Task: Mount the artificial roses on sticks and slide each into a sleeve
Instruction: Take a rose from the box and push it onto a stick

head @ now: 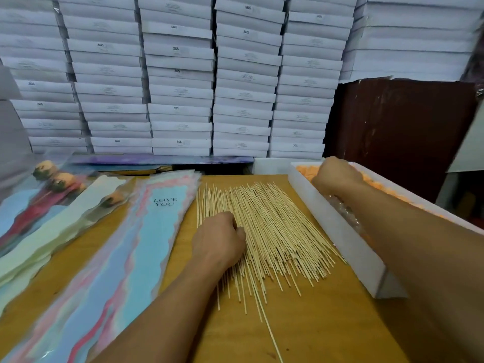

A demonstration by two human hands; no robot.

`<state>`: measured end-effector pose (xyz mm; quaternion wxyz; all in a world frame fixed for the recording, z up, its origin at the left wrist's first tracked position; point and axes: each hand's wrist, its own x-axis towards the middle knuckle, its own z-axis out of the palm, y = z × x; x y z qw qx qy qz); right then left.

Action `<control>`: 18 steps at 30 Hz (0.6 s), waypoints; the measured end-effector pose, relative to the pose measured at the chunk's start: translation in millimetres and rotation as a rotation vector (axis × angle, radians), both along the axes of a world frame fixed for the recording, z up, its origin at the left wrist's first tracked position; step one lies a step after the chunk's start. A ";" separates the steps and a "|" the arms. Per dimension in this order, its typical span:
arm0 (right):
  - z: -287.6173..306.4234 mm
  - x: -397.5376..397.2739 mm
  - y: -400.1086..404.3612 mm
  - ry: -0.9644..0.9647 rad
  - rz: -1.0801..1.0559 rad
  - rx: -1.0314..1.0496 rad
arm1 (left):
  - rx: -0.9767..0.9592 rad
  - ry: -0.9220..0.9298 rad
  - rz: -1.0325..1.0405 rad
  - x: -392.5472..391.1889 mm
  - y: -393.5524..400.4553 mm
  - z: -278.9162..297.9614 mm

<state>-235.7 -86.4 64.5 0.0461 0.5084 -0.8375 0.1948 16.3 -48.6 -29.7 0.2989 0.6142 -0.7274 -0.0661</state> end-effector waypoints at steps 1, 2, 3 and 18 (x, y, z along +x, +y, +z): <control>-0.7 -11.2 0.8 0.029 -0.051 0.015 | 0.005 -0.002 -0.004 -0.5 0.8 0.0; -3.4 -21.5 1.1 0.061 -0.092 0.031 | 0.007 -0.005 -0.006 -0.8 1.4 0.2; -6.7 -30.4 0.9 0.090 -0.121 0.058 | 0.011 -0.005 -0.007 -1.1 2.2 0.6; -34.9 -61.0 -5.2 0.262 -0.150 0.319 | 0.030 -0.005 -0.022 -2.5 2.1 0.5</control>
